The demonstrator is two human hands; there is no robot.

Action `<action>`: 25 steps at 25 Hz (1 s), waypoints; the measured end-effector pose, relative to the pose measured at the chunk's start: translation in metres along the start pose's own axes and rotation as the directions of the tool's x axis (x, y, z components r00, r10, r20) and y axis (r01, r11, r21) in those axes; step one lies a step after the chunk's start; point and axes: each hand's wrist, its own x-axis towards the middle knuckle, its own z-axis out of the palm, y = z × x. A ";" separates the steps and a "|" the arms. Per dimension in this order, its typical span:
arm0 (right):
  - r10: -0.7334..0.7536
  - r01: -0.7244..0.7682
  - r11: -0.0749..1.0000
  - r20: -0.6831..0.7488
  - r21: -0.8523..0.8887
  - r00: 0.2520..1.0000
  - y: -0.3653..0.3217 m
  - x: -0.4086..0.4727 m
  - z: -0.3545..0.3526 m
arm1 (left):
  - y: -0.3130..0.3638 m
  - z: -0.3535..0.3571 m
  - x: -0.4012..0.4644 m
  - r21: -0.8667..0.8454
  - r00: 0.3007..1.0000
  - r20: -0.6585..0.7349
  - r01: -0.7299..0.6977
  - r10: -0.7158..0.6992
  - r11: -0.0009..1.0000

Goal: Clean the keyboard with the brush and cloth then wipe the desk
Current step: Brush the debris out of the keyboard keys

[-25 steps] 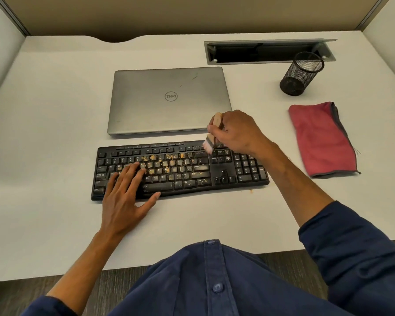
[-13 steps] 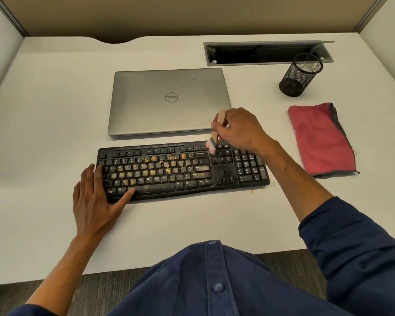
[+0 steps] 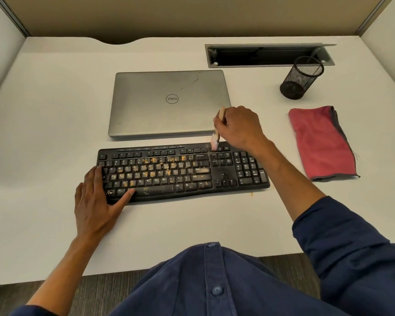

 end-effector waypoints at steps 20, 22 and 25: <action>-0.009 0.001 0.997 -0.103 -0.079 0.995 -0.013 -0.010 0.003 | 0.001 0.001 0.000 -0.010 1.000 0.000 0.012 -0.012 1.000; -0.017 0.021 0.997 -0.048 0.078 0.999 -0.015 -0.010 0.002 | 0.000 0.001 -0.001 -0.010 1.000 -0.005 0.019 -0.019 1.000; -0.017 0.017 1.000 0.020 0.019 1.000 -0.015 -0.014 0.000 | 0.001 0.001 -0.001 -0.011 1.000 0.007 0.025 -0.025 1.000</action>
